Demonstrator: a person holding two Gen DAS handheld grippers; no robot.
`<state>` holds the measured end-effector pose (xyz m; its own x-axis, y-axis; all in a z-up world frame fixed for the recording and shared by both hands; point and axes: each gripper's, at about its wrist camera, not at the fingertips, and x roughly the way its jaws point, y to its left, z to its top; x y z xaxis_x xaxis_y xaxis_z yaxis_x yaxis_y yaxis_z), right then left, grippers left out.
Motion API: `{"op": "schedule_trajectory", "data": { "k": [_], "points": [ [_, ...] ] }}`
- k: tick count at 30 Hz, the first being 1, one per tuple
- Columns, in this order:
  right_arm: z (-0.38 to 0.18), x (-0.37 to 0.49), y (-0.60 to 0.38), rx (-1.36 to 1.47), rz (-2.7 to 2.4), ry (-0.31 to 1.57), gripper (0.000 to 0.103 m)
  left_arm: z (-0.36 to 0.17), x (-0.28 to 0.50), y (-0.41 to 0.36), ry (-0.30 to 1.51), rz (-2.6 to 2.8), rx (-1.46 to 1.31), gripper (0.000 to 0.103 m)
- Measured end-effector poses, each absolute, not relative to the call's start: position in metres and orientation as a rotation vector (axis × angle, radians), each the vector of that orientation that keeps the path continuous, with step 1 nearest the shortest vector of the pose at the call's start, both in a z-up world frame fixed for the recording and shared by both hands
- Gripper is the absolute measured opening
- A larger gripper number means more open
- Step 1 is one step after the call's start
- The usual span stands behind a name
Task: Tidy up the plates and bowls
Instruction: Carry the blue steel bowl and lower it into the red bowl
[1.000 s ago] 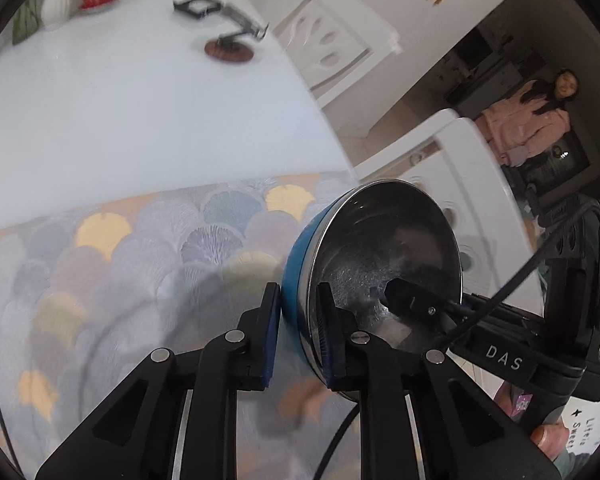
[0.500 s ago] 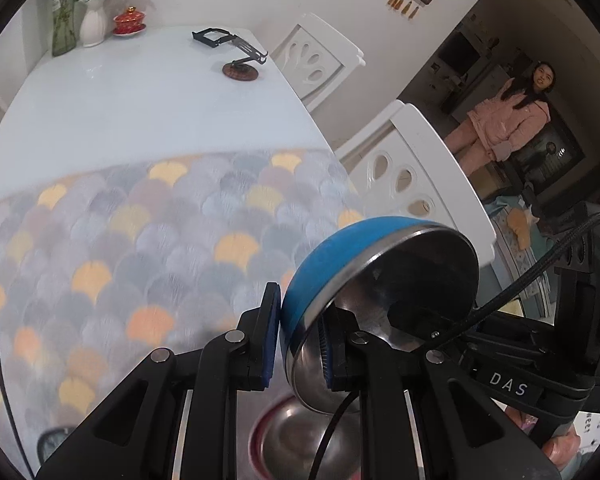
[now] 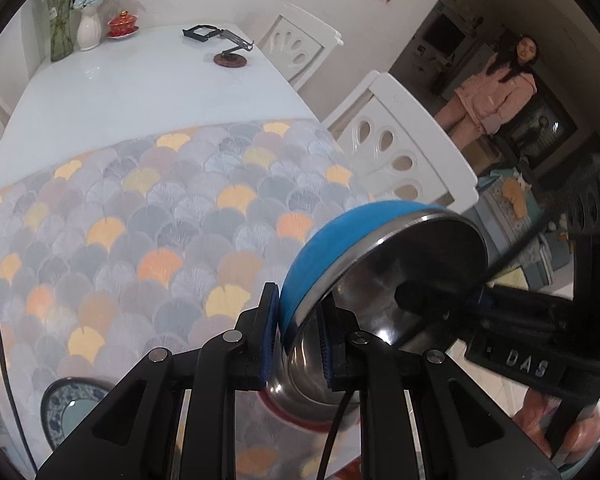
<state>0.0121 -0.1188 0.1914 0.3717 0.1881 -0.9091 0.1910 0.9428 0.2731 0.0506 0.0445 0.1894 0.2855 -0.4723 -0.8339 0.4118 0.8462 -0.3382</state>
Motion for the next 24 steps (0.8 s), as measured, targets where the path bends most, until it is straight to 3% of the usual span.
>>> {"op": "schedule_trajectory", "data": {
  "k": [16, 24],
  "points": [
    [0.121, -0.025, -0.112, 0.441, 0.0, 1.427, 0.026, 0.135, 0.02, 0.048, 1.31, -0.574, -0.089, 0.014],
    [0.106, -0.024, -0.12, 0.442, -0.006, 1.453, 0.026, 0.123, 0.02, 0.028, 1.324, -0.53, -0.01, 0.014]
  ]
}}
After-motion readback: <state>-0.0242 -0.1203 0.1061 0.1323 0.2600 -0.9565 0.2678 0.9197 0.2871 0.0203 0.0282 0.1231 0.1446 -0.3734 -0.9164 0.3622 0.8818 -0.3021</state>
